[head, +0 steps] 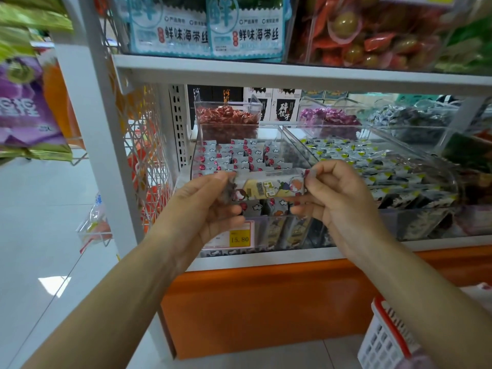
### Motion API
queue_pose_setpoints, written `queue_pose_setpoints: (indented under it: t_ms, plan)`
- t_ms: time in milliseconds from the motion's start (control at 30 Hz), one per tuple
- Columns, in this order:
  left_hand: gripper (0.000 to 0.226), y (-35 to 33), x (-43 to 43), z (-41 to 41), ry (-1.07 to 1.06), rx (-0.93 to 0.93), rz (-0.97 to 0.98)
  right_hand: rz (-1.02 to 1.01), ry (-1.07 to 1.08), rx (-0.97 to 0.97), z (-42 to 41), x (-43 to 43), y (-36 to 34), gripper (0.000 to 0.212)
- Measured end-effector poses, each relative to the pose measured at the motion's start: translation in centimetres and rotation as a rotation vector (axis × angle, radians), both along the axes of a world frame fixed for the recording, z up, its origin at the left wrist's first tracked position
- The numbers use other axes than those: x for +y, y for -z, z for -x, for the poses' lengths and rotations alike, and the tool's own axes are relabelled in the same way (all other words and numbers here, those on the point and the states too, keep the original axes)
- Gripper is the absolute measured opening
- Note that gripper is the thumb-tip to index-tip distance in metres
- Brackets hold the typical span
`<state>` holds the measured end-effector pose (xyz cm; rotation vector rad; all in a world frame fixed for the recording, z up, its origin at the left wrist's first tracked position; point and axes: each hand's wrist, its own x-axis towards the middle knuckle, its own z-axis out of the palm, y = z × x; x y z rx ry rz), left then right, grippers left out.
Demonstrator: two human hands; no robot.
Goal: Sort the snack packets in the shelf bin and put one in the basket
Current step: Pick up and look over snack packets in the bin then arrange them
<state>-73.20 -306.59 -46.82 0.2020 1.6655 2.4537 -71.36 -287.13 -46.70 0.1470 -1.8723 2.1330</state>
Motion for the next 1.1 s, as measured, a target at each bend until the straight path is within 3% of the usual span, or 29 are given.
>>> queue_pose_setpoints:
  t_ms: [200,500,633,833,1100]
  plan:
    - [0.009,0.3,0.2,0.3,-0.02,0.068,0.032,-0.089,0.033,0.012,0.0,-0.3,0.6,0.006]
    - [0.028,0.2,0.1,-0.1,-0.027,0.263,0.367,-0.129,0.065,-0.004,0.3,0.0,0.6,0.007]
    - [0.031,0.0,0.1,-0.5,0.016,0.314,0.473,-0.241,0.127,0.039,0.4,0.2,0.8,0.019]
    - [0.009,-0.1,0.3,-0.5,-0.01,0.278,0.537,-0.45,0.209,0.113,0.4,0.1,1.2,0.023]
    - [0.025,-0.6,-0.1,-0.3,-0.052,0.163,0.461,-0.464,0.116,0.131,0.0,-0.7,1.1,0.02]
